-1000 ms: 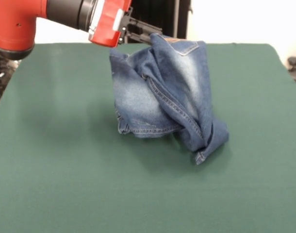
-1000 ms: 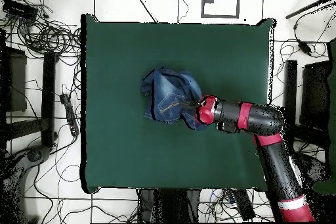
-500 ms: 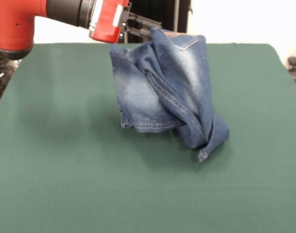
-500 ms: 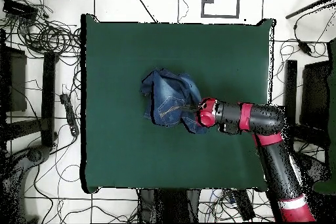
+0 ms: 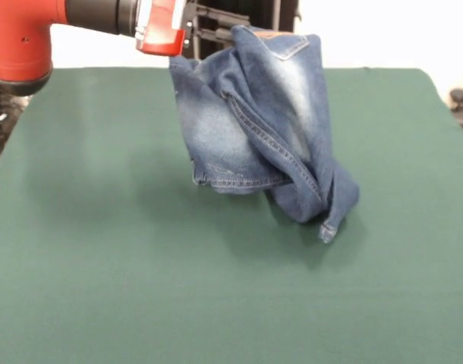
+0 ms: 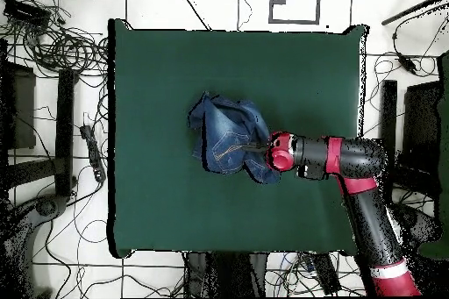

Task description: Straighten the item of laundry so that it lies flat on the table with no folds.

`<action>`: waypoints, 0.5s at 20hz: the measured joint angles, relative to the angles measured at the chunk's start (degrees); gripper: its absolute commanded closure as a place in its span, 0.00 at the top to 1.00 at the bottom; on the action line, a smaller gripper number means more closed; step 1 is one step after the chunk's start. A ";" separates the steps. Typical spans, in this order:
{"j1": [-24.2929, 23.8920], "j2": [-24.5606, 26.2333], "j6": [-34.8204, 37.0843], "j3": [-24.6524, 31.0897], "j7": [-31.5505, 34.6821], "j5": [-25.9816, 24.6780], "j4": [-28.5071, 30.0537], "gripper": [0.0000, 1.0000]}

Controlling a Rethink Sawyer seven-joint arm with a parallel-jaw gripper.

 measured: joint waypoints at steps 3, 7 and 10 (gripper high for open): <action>-0.01 0.01 2.15 0.07 0.00 1.84 -0.71 0.00; -0.01 0.02 3.91 0.18 0.00 3.41 -1.28 0.00; -0.01 0.02 4.85 0.34 0.00 4.21 -1.52 0.00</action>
